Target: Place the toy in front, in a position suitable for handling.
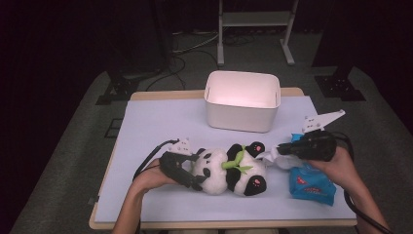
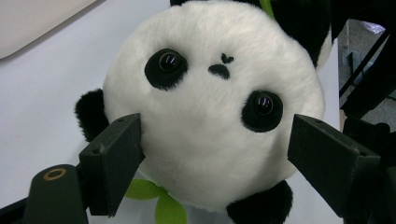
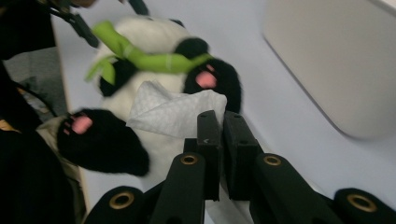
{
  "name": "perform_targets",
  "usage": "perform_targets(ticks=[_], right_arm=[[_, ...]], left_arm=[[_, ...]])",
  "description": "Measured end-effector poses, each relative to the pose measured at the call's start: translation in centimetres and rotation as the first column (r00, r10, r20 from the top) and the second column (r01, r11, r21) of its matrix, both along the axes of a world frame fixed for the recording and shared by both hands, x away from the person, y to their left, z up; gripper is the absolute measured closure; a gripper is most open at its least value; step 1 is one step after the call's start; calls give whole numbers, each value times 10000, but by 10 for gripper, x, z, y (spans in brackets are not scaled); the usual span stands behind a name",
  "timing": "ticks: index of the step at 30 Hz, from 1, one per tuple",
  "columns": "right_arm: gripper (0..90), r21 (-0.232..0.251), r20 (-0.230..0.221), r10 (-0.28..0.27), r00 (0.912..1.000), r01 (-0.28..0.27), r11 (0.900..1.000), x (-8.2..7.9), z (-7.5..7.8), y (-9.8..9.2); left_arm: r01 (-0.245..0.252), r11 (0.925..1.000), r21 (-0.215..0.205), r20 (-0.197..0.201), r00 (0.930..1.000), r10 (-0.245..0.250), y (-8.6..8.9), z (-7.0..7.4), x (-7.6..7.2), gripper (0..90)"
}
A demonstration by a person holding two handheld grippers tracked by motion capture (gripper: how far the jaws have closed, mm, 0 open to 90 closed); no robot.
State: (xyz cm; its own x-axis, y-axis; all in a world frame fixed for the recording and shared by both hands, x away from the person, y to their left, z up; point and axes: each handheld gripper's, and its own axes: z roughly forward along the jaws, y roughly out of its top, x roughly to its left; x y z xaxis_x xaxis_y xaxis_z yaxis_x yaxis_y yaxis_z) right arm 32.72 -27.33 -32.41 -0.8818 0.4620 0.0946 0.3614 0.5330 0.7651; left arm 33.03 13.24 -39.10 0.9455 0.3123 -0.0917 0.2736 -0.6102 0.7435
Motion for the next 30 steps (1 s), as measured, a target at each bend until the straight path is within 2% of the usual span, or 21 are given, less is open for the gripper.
perform_targets(ticks=[4, 9, 12, 16, 18, 21, 28, 30], right_arm=[[851, 29, 55, 702, 9975, -702, 9975, -1, 4, 27], [849, -49, -67, 1410, 9900, -1410, 9900, -2, 3, 59], [848, -149, -127, 1859, 9825, -1861, 9824, 0, -2, 77], [846, -244, -375, 2135, 9762, -2145, 9764, 2, -12, 92], [841, -408, -493, 2151, 9754, -2171, 9753, 2, -19, 94], [802, -368, -680, 2060, 9762, -2088, 9773, 1, -26, 89], [689, -460, -601, 1579, 9856, -1607, 9859, -5, -30, 72], [678, -572, -620, 1472, 9872, -1508, 9869, -5, -33, 69]], left_arm=[[5, 10000, -29, -13, 10000, -5, 0, -1, -1, 174], [49, 10000, -8, -12, 10000, -49, -1, -1, 0, 174], [53, 10000, -33, -64, 10000, -53, -2, -2, -1, 175], [78, 10000, -48, -92, 9999, -78, -2, -2, -2, 176], [97, 9999, -86, -119, 9999, -98, -1, -3, -3, 177], [64, 10000, -65, -175, 9998, -65, 0, -4, -2, 177], [20, 9999, -115, -217, 9998, -23, 2, -4, 0, 176], [42, 10000, -8, -181, 9998, -42, 3, -4, 0, 175]])
